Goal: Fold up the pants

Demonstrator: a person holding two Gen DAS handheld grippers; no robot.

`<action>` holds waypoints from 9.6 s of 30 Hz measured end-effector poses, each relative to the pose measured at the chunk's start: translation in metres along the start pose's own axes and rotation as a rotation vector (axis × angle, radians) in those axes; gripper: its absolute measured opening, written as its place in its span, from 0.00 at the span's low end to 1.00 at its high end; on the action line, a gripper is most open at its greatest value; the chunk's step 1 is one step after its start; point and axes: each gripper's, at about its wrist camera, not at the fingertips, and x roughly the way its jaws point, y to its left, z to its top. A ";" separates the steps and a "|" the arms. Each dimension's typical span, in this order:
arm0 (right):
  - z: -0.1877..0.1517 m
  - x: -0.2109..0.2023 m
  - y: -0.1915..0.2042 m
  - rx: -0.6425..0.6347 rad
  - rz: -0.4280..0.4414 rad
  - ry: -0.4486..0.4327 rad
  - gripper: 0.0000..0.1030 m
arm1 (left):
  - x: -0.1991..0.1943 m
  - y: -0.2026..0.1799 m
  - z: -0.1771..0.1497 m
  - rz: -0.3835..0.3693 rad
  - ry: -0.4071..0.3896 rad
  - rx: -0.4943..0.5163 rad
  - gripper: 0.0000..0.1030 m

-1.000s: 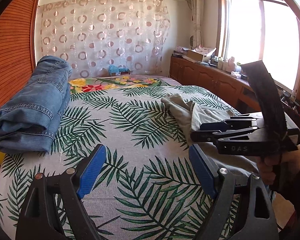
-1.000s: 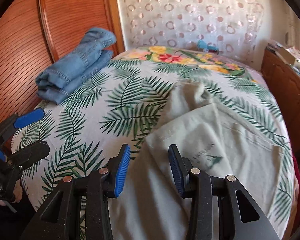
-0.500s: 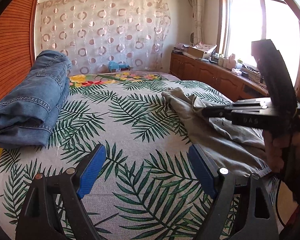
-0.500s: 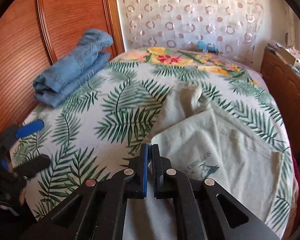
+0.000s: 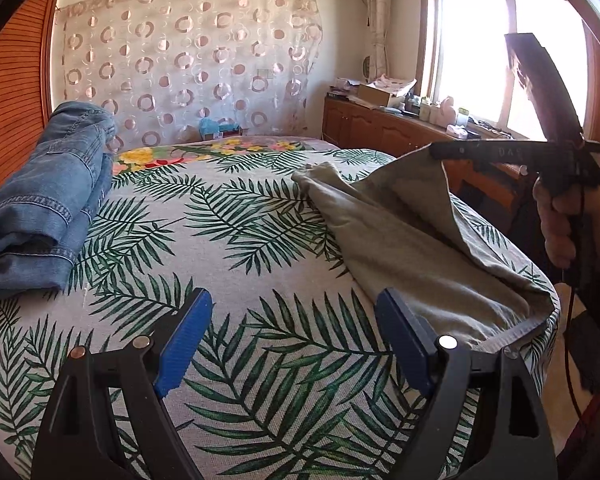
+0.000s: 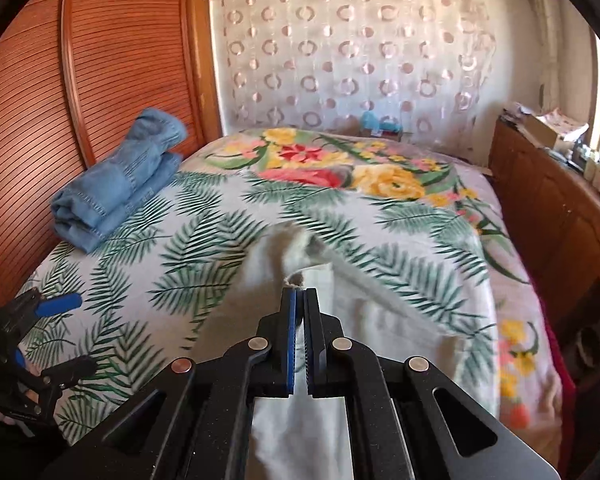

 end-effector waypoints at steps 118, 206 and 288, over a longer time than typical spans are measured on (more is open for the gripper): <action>-0.137 -0.097 0.003 0.205 -0.104 0.039 0.31 | 0.010 -0.063 0.001 -0.181 0.162 0.175 0.65; -0.138 -0.097 0.026 0.146 -0.063 0.073 0.31 | 0.015 -0.062 -0.015 -0.298 0.261 0.116 0.11; -0.128 -0.099 0.025 0.218 0.006 0.003 0.06 | -0.020 -0.051 0.009 -0.363 0.165 0.040 0.08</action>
